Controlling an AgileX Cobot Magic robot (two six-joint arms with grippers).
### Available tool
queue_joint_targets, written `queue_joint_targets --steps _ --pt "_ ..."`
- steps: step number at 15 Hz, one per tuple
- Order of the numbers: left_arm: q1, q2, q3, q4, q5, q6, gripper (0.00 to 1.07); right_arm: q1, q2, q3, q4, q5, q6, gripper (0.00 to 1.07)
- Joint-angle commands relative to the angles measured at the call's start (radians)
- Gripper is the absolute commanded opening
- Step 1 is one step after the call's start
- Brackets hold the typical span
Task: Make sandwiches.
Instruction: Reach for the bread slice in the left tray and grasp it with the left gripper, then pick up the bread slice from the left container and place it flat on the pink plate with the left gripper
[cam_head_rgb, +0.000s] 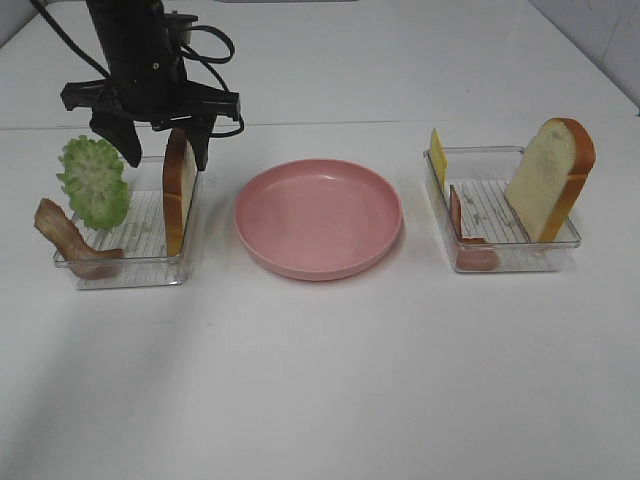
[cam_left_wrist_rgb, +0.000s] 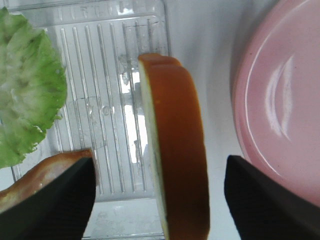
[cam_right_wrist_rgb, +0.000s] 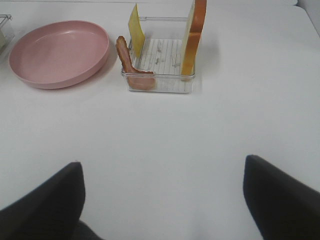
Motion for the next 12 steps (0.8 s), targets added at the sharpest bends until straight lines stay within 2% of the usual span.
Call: queue_joint_targets --steps 1,2,6,9,12 --pt "-0.001 0.005 -0.002 -0.005 -0.039 -0.011 0.48 -0.007 -0.014 0.002 0.004 -0.009 0.002 0.82" --pt "-0.001 0.005 -0.002 -0.005 -0.039 -0.011 0.48 -0.007 -0.014 0.002 0.004 -0.009 0.002 0.82" --pt "0.008 0.005 -0.002 -0.005 -0.042 0.005 0.00 -0.007 -0.014 0.002 0.004 -0.009 0.002 0.82" --pt "0.008 -0.009 -0.002 -0.011 -0.007 0.008 0.00 -0.007 -0.014 0.002 0.004 -0.009 0.002 0.82" --pt "0.008 -0.070 -0.002 -0.012 0.055 0.045 0.00 -0.007 -0.014 0.002 0.004 -0.009 0.002 0.82"
